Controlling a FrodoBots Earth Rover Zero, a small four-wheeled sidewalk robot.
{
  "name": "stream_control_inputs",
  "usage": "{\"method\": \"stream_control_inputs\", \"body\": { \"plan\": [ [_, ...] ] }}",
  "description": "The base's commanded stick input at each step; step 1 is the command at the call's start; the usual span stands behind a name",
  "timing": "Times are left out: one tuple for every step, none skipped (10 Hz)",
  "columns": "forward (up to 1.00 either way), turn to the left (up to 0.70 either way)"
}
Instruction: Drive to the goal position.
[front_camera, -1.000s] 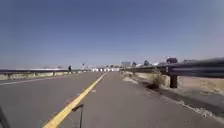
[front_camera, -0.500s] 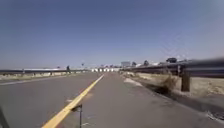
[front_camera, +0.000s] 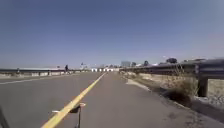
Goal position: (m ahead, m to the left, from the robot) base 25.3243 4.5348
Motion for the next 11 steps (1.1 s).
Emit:
{"method": "stream_control_inputs", "body": {
  "plan": [
    [1.00,0.01],
    [1.00,0.02],
    [1.00,0.00],
    [1.00,0.00],
    [1.00,0.00],
    [1.00,0.00],
    [1.00,0.00],
    [1.00,0.02],
    [1.00,0.02],
    [1.00,0.02],
    [1.00,0.02]
  ]
}}
